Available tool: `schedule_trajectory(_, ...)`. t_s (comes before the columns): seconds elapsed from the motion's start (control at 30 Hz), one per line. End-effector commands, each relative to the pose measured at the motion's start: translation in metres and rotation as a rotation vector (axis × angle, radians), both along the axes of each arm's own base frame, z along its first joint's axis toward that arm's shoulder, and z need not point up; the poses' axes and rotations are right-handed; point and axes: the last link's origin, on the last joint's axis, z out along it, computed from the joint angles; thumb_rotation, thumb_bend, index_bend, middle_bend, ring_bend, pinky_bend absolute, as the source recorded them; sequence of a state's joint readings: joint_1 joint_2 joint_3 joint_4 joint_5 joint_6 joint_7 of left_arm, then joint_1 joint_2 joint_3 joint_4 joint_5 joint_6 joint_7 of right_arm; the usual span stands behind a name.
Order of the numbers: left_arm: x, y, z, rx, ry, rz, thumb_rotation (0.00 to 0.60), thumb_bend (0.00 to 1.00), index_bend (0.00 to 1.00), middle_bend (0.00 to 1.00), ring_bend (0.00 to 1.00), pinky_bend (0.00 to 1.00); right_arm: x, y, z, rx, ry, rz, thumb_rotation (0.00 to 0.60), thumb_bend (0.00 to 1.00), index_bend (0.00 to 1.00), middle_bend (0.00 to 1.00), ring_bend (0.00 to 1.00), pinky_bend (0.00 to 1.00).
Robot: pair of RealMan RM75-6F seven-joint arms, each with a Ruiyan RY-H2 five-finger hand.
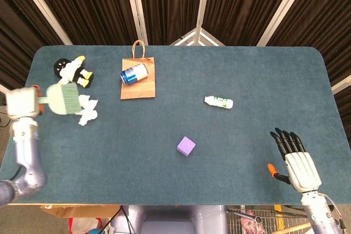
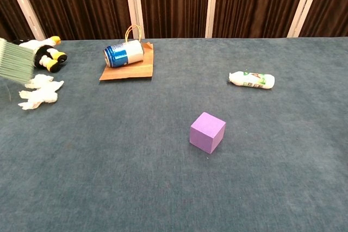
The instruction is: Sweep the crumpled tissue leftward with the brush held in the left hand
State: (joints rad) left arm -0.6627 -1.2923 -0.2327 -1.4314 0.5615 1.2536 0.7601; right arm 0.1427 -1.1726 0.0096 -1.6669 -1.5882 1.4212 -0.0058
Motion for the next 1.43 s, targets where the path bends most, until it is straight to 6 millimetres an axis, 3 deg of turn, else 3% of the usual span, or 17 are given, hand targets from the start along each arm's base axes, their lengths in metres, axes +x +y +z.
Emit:
schedule_trajectory(0.03, -0.003, -0.004, 0.027, 0.057, -0.060, -0.029, 0.600, 0.77, 0.82, 1.00, 1.00, 1.00, 0.000, 0.000, 0.000, -0.001, 0.002, -0.001, 0.600, 0.34, 0.00, 0.00, 0.00, 0.00)
schedule_trajectory(0.2, 0.006, -0.009, 0.027, 0.052, -0.138, -0.072, 0.600, 0.76, 0.82, 1.00, 1.00, 1.00, 0.000, 0.000, 0.000, -0.001, 0.006, -0.002, 0.600, 0.34, 0.00, 0.00, 0.00, 0.00)
schedule_trajectory(0.37, 0.027, -0.025, 0.003, -0.025, -0.223, -0.141, 0.600, 0.76, 0.82, 1.00, 1.00, 1.00, -0.001, 0.000, 0.000, -0.005, 0.006, -0.006, 0.600, 0.35, 0.00, 0.00, 0.00, 0.00)
schedule_trajectory(0.47, 0.044, -0.052, -0.020, -0.112, -0.290, -0.185, 0.600, 0.76, 0.82, 1.00, 1.00, 1.00, -0.002, 0.000, 0.000, -0.002, 0.006, -0.012, 0.600, 0.34, 0.00, 0.00, 0.00, 0.00)
schedule_trajectory(0.63, 0.055, -0.095, -0.047, -0.212, -0.358, -0.193, 0.600, 0.74, 0.81, 1.00, 1.00, 1.00, -0.001, 0.000, 0.000, -0.002, 0.008, -0.008, 0.600, 0.34, 0.00, 0.00, 0.00, 0.00)
schedule_trajectory(0.7, 0.056, -0.107, -0.055, -0.240, -0.382, -0.190, 0.600, 0.70, 0.79, 1.00, 1.00, 1.00, -0.001, 0.001, -0.001, -0.002, 0.008, -0.007, 0.600, 0.34, 0.00, 0.00, 0.00, 0.00)
schedule_trajectory(0.8, 0.057, -0.124, -0.065, -0.286, -0.405, -0.186, 0.600, 0.56, 0.69, 0.97, 0.97, 0.97, 0.000, 0.001, -0.001, -0.003, 0.011, -0.006, 0.600, 0.34, 0.00, 0.00, 0.00, 0.00)
schedule_trajectory(0.9, 0.054, -0.140, -0.070, -0.341, -0.384, -0.183, 0.600, 0.32, 0.39, 0.70, 0.74, 0.76, -0.001, 0.001, -0.001, -0.006, 0.013, -0.008, 0.600, 0.34, 0.00, 0.00, 0.00, 0.00)
schedule_trajectory(0.97, 0.048, -0.152, -0.067, -0.378, -0.357, -0.162, 0.600, 0.16, 0.17, 0.43, 0.50, 0.54, -0.001, 0.001, 0.000, -0.007, 0.011, -0.010, 0.600, 0.34, 0.00, 0.00, 0.00, 0.00)
schedule_trajectory(1.03, 0.041, -0.162, -0.061, -0.387, -0.349, -0.127, 0.600, 0.09, 0.07, 0.30, 0.34, 0.40, -0.002, 0.001, 0.000, -0.007, 0.012, -0.011, 0.600, 0.34, 0.00, 0.00, 0.00, 0.00)
schedule_trajectory(1.1, 0.032, -0.168, -0.052, -0.366, -0.365, -0.094, 0.600, 0.07, 0.04, 0.25, 0.27, 0.33, -0.002, 0.001, -0.001, -0.005, 0.012, -0.011, 0.600, 0.34, 0.00, 0.00, 0.00, 0.00)
schedule_trajectory(1.3, 0.006, -0.183, -0.016, -0.236, -0.413, -0.093, 0.600, 0.06, 0.05, 0.22, 0.22, 0.26, -0.002, 0.001, -0.001, -0.003, 0.019, -0.010, 0.600, 0.34, 0.00, 0.00, 0.00, 0.00)
schedule_trajectory(1.43, -0.016, -0.205, 0.008, -0.157, -0.378, -0.174, 0.600, 0.06, 0.00, 0.06, 0.06, 0.09, -0.003, 0.000, -0.001, -0.004, 0.027, -0.015, 0.600, 0.34, 0.00, 0.00, 0.00, 0.00)
